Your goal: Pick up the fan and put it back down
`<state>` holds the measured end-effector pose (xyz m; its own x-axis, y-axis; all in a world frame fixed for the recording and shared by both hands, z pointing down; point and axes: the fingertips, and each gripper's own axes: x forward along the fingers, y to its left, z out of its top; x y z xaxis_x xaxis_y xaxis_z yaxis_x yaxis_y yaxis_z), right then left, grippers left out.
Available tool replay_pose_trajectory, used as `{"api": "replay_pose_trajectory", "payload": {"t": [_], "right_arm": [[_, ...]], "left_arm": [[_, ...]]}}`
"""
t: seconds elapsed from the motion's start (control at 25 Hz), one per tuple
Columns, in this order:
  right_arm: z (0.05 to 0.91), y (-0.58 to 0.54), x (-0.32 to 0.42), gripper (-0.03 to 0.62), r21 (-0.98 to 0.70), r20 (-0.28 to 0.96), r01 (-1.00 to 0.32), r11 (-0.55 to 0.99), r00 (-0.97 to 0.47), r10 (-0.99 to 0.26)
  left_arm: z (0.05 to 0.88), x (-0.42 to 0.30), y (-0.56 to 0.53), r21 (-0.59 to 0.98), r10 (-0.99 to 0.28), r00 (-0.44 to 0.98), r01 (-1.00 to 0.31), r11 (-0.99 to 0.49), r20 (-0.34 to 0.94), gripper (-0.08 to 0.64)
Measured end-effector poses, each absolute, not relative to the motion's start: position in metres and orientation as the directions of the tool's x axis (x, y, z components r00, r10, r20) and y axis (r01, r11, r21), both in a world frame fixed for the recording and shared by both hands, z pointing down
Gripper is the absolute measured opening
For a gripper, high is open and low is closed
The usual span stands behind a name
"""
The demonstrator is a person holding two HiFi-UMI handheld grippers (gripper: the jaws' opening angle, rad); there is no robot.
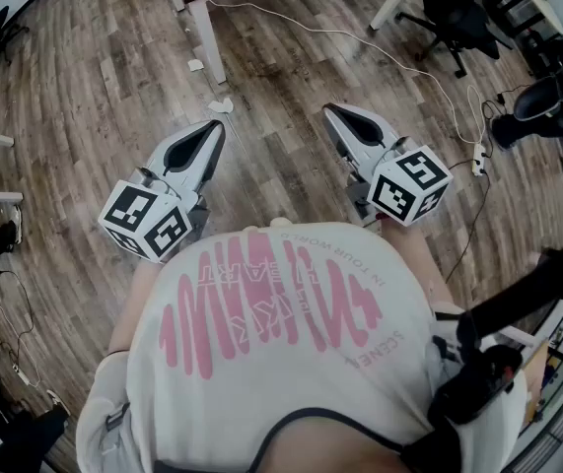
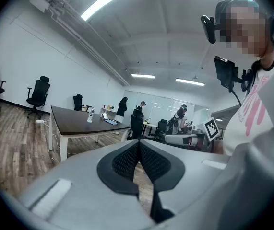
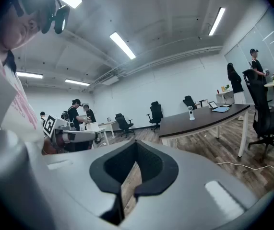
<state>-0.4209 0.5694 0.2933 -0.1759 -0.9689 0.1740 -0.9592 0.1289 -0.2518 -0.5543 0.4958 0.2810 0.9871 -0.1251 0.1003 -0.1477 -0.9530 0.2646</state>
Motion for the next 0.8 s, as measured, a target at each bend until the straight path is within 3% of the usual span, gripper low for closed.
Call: {"api": "replay_pose_trajectory", "payload": {"t": [0.8], "right_arm": [[0.286, 0.554, -0.435, 0.008, -0.302, 0.120, -0.948, 0.101, -0.143, -0.982]], "left_arm": [[0.281, -0.576, 0.475, 0.278, -0.113, 0.991, -0.130, -0.952, 0.074, 0.020]]}}
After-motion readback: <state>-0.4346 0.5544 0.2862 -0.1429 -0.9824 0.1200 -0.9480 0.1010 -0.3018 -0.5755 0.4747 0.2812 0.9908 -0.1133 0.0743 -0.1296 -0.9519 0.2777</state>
